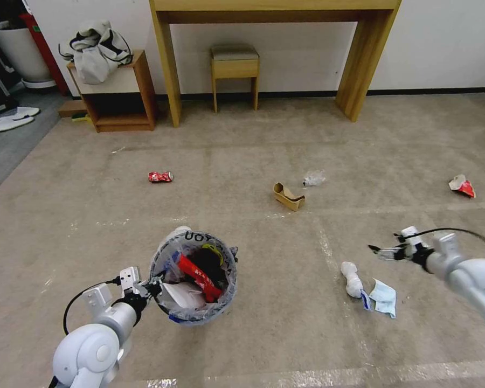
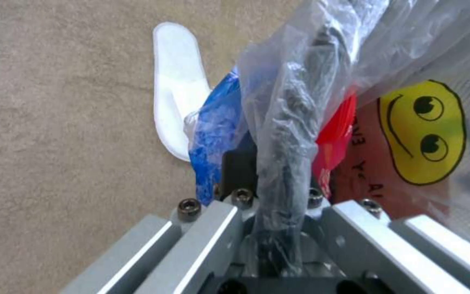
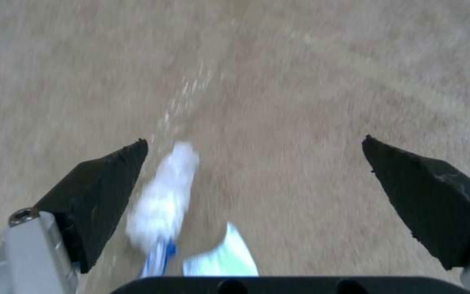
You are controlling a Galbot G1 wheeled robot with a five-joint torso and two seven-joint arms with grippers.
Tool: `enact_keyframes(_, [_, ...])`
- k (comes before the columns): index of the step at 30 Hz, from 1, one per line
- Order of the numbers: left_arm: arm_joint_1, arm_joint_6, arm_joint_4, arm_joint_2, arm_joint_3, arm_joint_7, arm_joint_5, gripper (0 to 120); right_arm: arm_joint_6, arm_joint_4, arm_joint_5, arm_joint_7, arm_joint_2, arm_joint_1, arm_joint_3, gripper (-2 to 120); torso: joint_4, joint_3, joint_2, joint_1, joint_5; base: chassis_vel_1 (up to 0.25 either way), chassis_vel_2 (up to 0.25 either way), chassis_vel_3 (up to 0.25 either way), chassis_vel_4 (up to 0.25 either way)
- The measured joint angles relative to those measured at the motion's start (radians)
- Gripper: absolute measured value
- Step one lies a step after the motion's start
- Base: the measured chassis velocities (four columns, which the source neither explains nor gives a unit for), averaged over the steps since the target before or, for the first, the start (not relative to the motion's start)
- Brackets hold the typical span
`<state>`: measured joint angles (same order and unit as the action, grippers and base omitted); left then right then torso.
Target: Pick up the trash bin and place the garbage on the floor into it.
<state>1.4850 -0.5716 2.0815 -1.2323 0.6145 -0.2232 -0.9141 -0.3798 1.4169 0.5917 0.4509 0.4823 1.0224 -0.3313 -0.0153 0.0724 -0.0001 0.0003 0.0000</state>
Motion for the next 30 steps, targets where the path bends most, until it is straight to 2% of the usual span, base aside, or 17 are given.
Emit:
enact_keyframes(3, [0.0, 0.004, -0.005, -0.003, 0.001, 0.012, 0.002, 0, -0.022, 0.005, 0.01, 0.023, -0.032, -0.002, 0.026, 100, 0.0002, 0.0, 0.0, 0.0, -0.0001, 0.0, 0.0, 0.0, 0.0])
enact_keyframes(7, [-0.003, 0.009, -0.011, -0.008, 0.002, 0.031, 0.005, 0, -0.055, 0.009, 0.029, 0.068, -0.07, -0.04, 0.132, 100, -0.0003, 0.0, 0.0, 0.0, 0.0004, 0.0, 0.0, 0.0, 0.0])
enact_keyframes(15, [-0.005, 0.011, -0.011, -0.014, 0.008, 0.043, 0.006, 0, -0.063, -0.02, -0.023, 0.096, -0.049, -0.146, 0.287, 100, 0.0, 0.0, 0.0, 0.0, 0.0001, 0.0, 0.0, 0.0, 0.0])
enact_keyframes(19, [-0.007, 0.012, -0.011, -0.015, 0.009, 0.046, 0.006, 0, -0.086, -0.057, -0.019, 0.065, -0.012, -0.179, 0.338, 100, -0.0001, 0.0, 0.0, 0.0, -0.0001, 0.0, 0.0, 0.0, 0.0])
enact_keyframes(21, [-0.006, 0.012, -0.011, -0.011, 0.014, 0.046, 0.006, 0, -0.104, -0.109, -0.013, 0.02, 0.032, -0.201, 0.366, 100, -0.0002, 0.0, 0.0, 0.0, 0.0001, 0.0, 0.0, 0.0, 0.0])
enact_keyframes(24, [-0.006, 0.013, -0.011, -0.009, 0.016, 0.047, 0.006, 0, -0.109, -0.124, -0.009, 0.006, 0.044, -0.207, 0.371, 100, -0.0002, 0.0, 0.0, 0.0, 0.0003, 0.0, 0.0, 0.0, 0.0])
enact_keyframes(26, [-0.004, 0.014, -0.012, -0.004, 0.02, 0.048, 0.005, 0, -0.15, -0.151, 0.076, -0.088, 0.09, -0.219, 0.399, 100, -0.0002, 0.0, 0.0, 0.0, -0.0001, 0.0, 0.0, 0.0, 0.0])
enact_keyframes(30, [-0.006, 0.015, -0.016, -0.005, 0.021, 0.048, 0.005, 0, -0.181, -0.146, 0.153, -0.157, 0.126, -0.221, 0.414, 100, -0.0002, 0.0, 0.0, 0.0, -0.0002, 0.0, 0.0, 0.0, 0.0])
